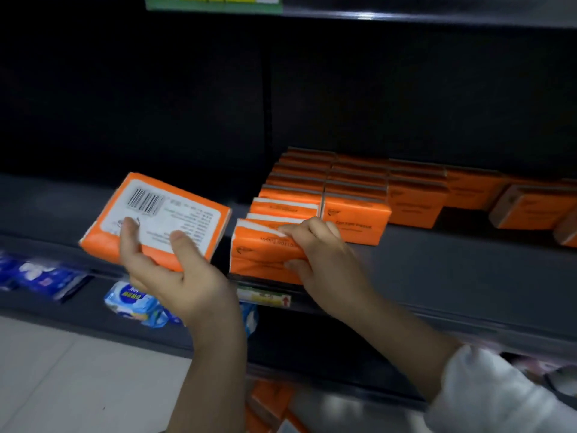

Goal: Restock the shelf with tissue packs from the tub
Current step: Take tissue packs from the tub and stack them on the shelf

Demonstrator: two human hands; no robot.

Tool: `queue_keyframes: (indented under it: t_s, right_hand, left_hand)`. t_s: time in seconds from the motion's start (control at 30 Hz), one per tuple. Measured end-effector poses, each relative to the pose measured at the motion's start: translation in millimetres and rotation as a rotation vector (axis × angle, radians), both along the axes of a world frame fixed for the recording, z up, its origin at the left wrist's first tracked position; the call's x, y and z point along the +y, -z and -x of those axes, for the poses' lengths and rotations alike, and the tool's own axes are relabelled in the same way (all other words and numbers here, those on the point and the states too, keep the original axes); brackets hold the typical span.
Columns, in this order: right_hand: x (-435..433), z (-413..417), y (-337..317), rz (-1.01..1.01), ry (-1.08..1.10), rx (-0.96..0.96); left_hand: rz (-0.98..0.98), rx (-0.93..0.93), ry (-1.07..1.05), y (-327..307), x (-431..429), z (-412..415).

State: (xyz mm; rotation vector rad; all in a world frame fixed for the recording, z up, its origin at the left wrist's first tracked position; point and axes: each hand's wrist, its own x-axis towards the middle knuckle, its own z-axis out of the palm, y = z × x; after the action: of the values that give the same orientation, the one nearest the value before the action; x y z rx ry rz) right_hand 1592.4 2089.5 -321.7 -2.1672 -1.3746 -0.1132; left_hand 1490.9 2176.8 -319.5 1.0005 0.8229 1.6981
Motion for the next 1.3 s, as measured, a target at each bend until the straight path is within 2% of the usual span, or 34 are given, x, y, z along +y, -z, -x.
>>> queue_keyframes:
  t_s: [0.33, 0.5, 0.6, 0.7, 0.83, 0.9, 1.03, 1.1, 1.2, 1.3]
  right_hand:
    - [14, -1, 26, 0.044, 0.189, -0.378]
    - [14, 1, 26, 0.087, 0.180, -0.411]
    - [2, 0, 19, 0.011, 0.159, -0.194]
    - [-17, -7, 5, -0.167, 0.241, 0.072]
    - [-39, -25, -10, -0.469, 0.312, 0.639]
    - [-49, -29, -13, -0.532, 0.287, 0.804]
    - [-74, -27, -22, -0.517, 0.259, 0.873]
    - [-86, -26, -26, -0.487, 0.214, 1.025]
    - [-103, -30, -29, -0.398, 0.240, 1.277]
    - [-115, -40, -25, -0.421, 0.322, 1.485]
  left_hand:
    - [0.019, -0.017, 0.057, -6, -5, -3]
    - [-0.028, 0.084, 0.198, -11, -16, -7]
    - [-0.022, 0.142, 0.306, -14, -23, -9]
    - [0.043, 0.155, 0.450, -10, -25, -15]
    - [0.013, 0.262, 0.664, -5, -32, -21]
    - [-0.052, 0.350, 0.752, -3, -36, -22]
    - [-0.448, 0.721, 0.611, 5, -42, -26]
    - [-0.645, 0.837, 0.639, 9, -47, -29]
    - [-0.860, 0.881, 0.687, 12, -55, -34]
    - [-1.000, 0.867, 0.728, 16, -61, -40]
